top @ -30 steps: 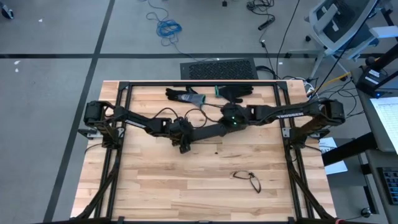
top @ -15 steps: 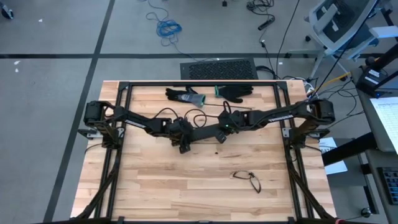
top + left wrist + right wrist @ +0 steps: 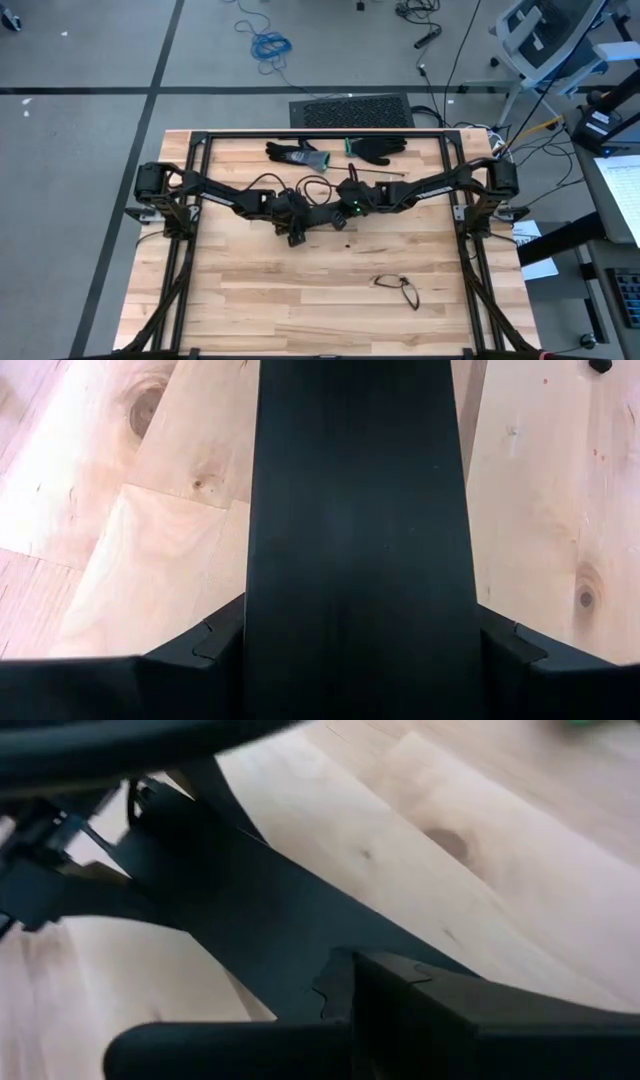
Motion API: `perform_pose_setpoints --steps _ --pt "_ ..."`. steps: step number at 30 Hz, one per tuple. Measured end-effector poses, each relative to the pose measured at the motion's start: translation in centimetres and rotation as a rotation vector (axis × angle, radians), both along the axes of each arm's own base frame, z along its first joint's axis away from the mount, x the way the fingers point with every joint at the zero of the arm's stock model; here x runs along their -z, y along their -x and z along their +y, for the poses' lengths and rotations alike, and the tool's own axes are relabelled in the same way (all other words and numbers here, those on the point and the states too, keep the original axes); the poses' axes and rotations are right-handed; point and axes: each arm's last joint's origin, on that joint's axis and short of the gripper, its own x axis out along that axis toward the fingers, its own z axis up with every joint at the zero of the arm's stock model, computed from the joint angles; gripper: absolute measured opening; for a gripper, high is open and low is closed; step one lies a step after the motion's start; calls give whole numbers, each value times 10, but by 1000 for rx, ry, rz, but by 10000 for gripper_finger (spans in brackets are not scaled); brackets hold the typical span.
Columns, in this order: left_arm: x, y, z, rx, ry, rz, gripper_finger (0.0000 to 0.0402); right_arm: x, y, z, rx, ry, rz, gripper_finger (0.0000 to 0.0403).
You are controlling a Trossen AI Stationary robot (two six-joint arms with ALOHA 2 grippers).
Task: Ziptie cables
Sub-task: Close the black cable duct
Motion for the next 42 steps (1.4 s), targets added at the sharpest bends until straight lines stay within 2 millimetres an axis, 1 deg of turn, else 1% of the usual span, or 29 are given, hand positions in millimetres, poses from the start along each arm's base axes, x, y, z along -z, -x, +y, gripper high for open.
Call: perform_pose_setpoints --steps 3,7,11,15,26,28,30,33,37,39,41,42 --pt "0 0 0 0 0 0 237 6 -6 2 8 -13 -34 0" --pt "0 0 0 1 0 0 237 8 -12 4 32 -45 -108 0" --pt "0 0 0 0 -1 -1 238 0 -14 5 24 -28 -172 0" --pt "0 -1 0 8 -12 -4 245 -7 -12 4 11 -23 -183 0" --pt "0 -1 1 3 -1 -9 251 -9 -12 4 9 -22 -188 0" --pt "0 -1 1 8 16 -14 262 -9 -12 4 8 -21 -189 0" --pt "-1 -2 1 -3 39 -30 283 -9 -12 4 3 -16 -189 0" --pt "-1 -2 1 -24 58 -24 325 -9 -12 4 1 -14 -189 0" --pt "-1 -1 1 -10 40 -16 383 -10 -12 5 0 -11 -185 0" --pt "-1 0 1 16 26 26 395 -10 -12 5 -5 -5 -184 0" --pt "-7 2 0 53 7 43 394 -10 -12 5 -8 -1 -184 0" --pt "-14 2 -1 67 -2 24 392 -10 -12 5 -8 -1 -183 0"
